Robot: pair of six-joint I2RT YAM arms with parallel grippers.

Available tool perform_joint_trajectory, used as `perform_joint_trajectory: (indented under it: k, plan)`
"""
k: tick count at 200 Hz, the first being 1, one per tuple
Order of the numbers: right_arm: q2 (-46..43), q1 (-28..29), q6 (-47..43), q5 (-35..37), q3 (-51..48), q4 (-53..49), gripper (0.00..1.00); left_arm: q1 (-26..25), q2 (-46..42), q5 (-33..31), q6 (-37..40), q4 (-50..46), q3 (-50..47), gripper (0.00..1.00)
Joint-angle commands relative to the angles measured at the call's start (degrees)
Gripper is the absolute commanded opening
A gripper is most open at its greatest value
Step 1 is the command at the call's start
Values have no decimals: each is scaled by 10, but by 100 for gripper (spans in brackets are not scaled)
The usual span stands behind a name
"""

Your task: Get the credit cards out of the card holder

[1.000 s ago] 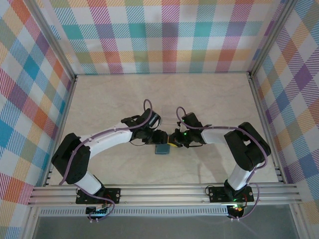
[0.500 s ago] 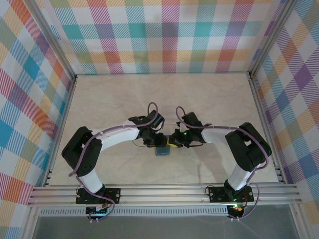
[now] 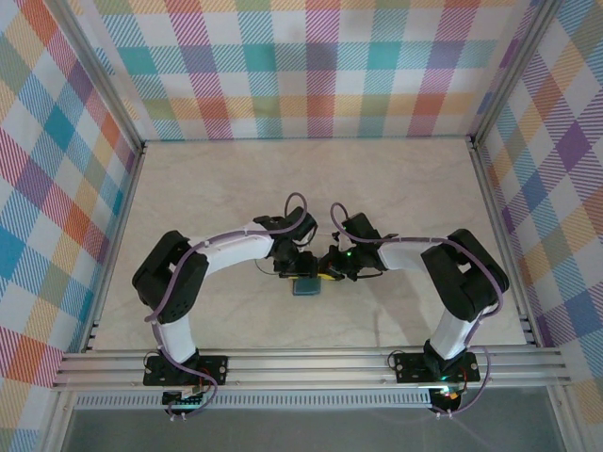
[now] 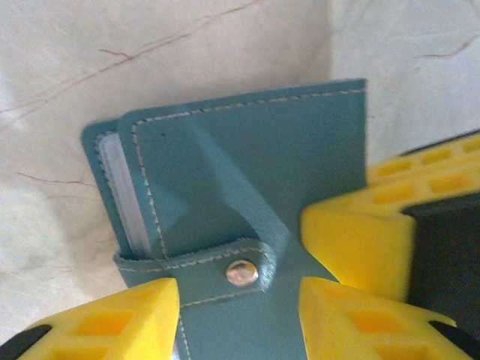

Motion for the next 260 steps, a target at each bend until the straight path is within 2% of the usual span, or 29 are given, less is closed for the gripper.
perform_joint_trajectory:
  k: [1,65,180,233,260]
  plan:
    - [2,10,-4,-18,6,-17,2,-7,19,-43,7,-35,6,43]
    - [-6,9,-7,-15,5,-26,2,-17,34,-103,8,-73,23,43]
    - [1,10,-32,-2,26,-67,0,-21,-1,-137,14,-77,16,16]
    - [8,10,-65,30,44,-121,0,-21,-31,-134,6,-73,6,9]
    - [8,9,-79,45,48,-142,0,-14,-63,-112,-7,-54,-16,8]
